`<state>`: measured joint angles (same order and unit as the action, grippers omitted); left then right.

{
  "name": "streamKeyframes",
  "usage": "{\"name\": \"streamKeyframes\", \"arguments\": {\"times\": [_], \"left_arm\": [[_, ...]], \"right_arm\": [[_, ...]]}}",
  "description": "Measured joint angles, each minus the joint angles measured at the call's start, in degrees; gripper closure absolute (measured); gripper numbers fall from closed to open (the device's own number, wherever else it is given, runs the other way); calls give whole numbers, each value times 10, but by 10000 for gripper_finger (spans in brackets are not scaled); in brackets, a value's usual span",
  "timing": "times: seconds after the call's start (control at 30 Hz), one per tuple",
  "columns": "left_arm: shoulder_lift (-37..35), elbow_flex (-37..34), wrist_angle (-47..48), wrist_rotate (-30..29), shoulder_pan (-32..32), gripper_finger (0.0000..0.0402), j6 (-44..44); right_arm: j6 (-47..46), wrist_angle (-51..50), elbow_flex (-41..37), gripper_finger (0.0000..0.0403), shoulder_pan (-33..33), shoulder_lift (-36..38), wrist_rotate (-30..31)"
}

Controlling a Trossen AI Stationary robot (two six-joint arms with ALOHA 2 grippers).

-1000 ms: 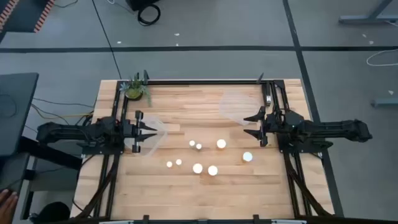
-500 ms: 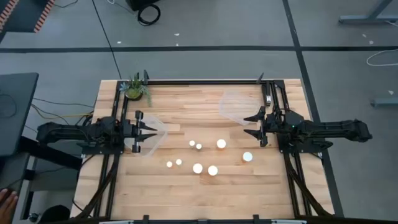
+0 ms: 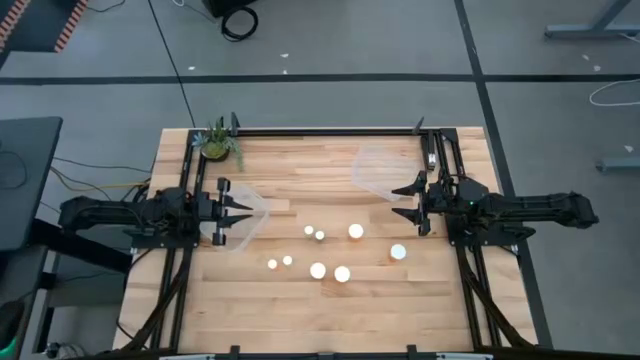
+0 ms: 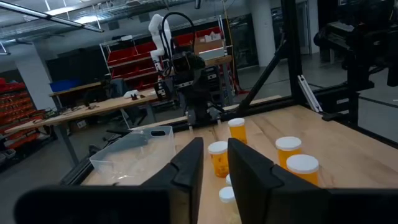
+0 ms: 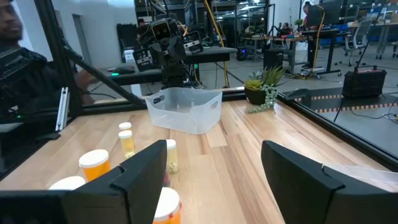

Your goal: Pick and place medicine bottles into bin by pill shape (circle, oval)

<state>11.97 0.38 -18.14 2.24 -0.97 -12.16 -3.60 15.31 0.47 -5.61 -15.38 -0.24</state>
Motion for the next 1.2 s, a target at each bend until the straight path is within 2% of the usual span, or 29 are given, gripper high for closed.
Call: {"name": "streamKeyframes", "arguments": {"times": [1.2], "left_arm": [[0,0,0,0,0,320,0]], "right_arm": [[0,0,0,134,0,0,0]]}}
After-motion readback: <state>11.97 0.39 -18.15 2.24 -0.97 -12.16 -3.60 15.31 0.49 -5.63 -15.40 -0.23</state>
